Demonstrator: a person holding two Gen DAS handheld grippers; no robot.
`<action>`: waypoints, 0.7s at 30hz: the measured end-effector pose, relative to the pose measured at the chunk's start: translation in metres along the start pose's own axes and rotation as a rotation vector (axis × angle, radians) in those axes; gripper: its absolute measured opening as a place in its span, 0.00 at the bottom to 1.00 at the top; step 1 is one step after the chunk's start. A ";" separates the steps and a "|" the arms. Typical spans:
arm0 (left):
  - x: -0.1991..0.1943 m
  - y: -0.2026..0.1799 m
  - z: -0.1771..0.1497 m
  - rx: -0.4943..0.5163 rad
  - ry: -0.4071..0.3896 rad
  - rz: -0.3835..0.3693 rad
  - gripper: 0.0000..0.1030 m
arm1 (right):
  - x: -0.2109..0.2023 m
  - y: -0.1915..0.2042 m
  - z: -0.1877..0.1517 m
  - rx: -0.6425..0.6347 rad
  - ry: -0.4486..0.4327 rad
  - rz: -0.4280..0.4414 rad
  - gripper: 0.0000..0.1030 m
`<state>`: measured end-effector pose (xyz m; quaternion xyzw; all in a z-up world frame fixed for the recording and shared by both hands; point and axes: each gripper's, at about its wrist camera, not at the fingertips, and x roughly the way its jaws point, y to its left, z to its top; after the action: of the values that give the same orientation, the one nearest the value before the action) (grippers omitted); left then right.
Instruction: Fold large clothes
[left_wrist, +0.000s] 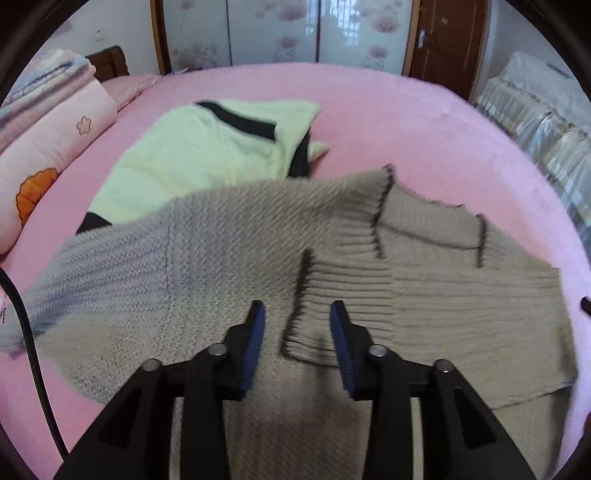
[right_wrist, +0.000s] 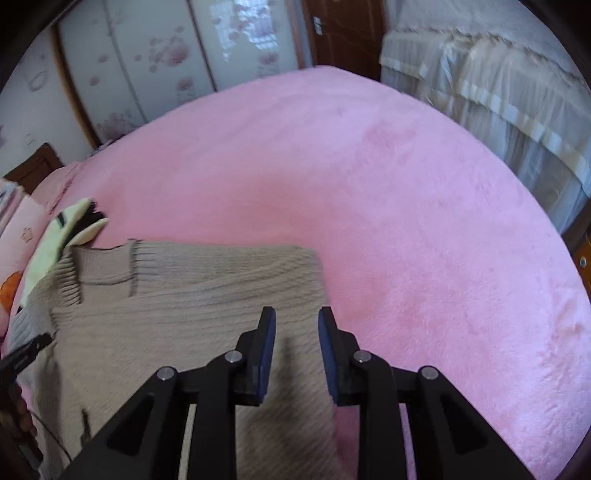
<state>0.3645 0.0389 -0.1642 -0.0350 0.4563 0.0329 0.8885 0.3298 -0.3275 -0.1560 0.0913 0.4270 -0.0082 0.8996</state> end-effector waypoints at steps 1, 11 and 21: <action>-0.015 0.001 -0.001 -0.005 -0.026 -0.031 0.51 | -0.006 0.012 -0.004 -0.015 -0.001 0.019 0.23; -0.003 -0.059 -0.028 -0.018 0.037 -0.120 0.58 | 0.003 0.125 -0.075 -0.173 0.112 0.148 0.23; 0.027 -0.059 -0.052 0.033 0.086 -0.059 0.60 | -0.002 0.010 -0.082 -0.047 0.079 -0.050 0.19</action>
<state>0.3431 -0.0239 -0.2143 -0.0354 0.4934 -0.0023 0.8691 0.2662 -0.3036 -0.2038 0.0596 0.4645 -0.0170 0.8834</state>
